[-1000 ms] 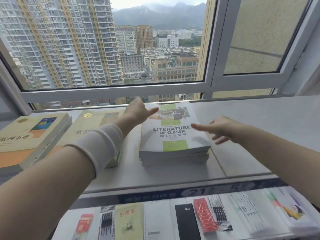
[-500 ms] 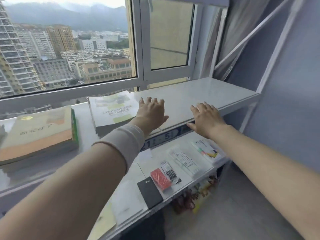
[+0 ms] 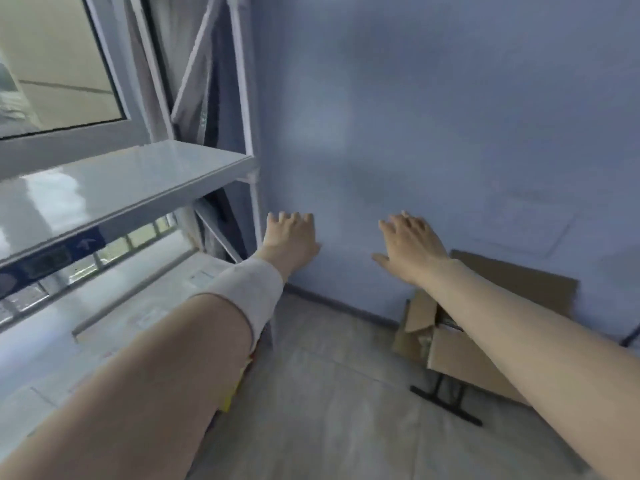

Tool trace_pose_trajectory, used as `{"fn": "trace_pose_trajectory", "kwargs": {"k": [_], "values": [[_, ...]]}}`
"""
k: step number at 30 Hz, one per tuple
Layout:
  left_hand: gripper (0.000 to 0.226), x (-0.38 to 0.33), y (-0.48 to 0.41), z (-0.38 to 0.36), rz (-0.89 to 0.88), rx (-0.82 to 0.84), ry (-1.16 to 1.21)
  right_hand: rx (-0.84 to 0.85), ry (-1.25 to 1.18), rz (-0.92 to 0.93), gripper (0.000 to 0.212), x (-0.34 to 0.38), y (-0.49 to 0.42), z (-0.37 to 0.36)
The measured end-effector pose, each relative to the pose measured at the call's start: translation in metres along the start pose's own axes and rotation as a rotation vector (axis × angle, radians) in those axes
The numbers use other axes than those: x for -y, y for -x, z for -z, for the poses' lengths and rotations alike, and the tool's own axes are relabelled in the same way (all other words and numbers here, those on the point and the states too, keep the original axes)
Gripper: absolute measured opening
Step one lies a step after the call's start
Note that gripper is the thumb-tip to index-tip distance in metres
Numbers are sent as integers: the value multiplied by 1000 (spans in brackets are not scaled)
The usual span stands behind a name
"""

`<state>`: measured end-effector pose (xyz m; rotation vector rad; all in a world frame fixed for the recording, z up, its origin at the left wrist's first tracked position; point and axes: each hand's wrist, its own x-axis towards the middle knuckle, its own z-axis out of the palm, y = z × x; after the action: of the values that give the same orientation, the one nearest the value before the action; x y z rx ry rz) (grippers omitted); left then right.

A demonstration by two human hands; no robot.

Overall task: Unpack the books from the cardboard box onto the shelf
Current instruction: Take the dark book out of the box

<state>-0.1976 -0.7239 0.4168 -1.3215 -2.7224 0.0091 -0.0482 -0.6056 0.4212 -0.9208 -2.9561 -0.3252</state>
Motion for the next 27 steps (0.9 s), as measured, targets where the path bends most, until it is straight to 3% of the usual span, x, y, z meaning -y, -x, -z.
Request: {"fn": "trace_pose_trajectory", "kwargs": {"k": [5, 13, 19, 27], "values": [[52, -163, -47, -24, -225, 47, 3, 114, 18, -228, 66, -152, 32, -51], [55, -352, -136, -77, -459, 105, -19, 213, 45, -434, 66, -315, 31, -139], [55, -450, -229, -122, -520, 217, 81, 326, 24, -490, 64, -405, -14, -205], [56, -523, -328, -199, -520, 388, 31, 476, -76, -506, 64, -481, -76, -293]]}}
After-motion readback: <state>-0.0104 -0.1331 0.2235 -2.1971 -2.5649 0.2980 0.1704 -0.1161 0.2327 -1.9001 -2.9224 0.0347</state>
